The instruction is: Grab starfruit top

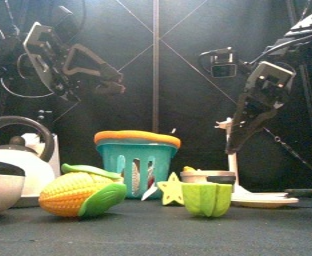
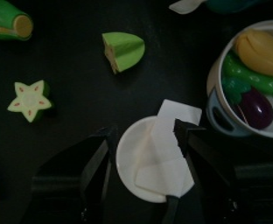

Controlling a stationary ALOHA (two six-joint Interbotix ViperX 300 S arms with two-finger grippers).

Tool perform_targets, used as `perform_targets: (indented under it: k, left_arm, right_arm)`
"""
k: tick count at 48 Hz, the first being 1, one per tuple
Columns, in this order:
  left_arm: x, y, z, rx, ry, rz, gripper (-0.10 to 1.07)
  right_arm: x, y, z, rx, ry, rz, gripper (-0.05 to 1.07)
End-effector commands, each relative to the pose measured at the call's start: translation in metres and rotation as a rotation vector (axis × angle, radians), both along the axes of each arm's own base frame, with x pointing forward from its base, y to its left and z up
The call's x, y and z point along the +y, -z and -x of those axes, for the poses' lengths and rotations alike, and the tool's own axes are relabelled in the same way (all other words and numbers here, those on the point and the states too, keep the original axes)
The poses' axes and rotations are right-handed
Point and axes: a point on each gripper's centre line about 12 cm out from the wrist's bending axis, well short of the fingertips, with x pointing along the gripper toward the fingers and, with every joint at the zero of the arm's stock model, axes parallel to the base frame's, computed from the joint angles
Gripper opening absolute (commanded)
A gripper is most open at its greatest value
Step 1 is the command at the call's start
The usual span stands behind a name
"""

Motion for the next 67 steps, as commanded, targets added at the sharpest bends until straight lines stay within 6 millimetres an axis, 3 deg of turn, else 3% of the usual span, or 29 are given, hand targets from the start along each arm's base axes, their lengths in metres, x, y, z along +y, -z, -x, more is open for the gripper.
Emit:
perform_targets:
  k: [1, 17, 28, 38, 51, 67]
  left_arm:
    - [0.001, -0.005, -0.002, -0.021, -0.006, 0.006, 0.76]
    - [0.001, -0.002, 0.003, -0.013, -0.007, 0.006, 0.76]
    - [0.005, 0.002, 0.009, 0.001, -0.031, 0.02, 0.76]
    - [0.005, 0.002, 0.01, 0.002, -0.034, 0.022, 0.76]
    - [0.005, 0.003, 0.01, 0.004, -0.034, 0.021, 0.76]
    - [0.005, 0.003, 0.01, 0.002, -0.034, 0.021, 0.76]
  right_arm:
    - [0.003, -0.009, -0.02, -0.033, -0.025, 0.017, 0.88]
    - [0.006, 0.004, -0.078, -0.008, -0.064, 0.077, 0.88]
    - [0.005, 0.021, -0.102, 0.029, -0.086, 0.124, 0.88]
    - [-0.001, 0.027, -0.105, 0.062, -0.05, 0.137, 0.88]
    - [-0.003, 0.048, -0.108, 0.113, -0.039, 0.128, 0.88]
    - [-0.009, 0.054, -0.114, 0.118, -0.025, 0.126, 0.88]
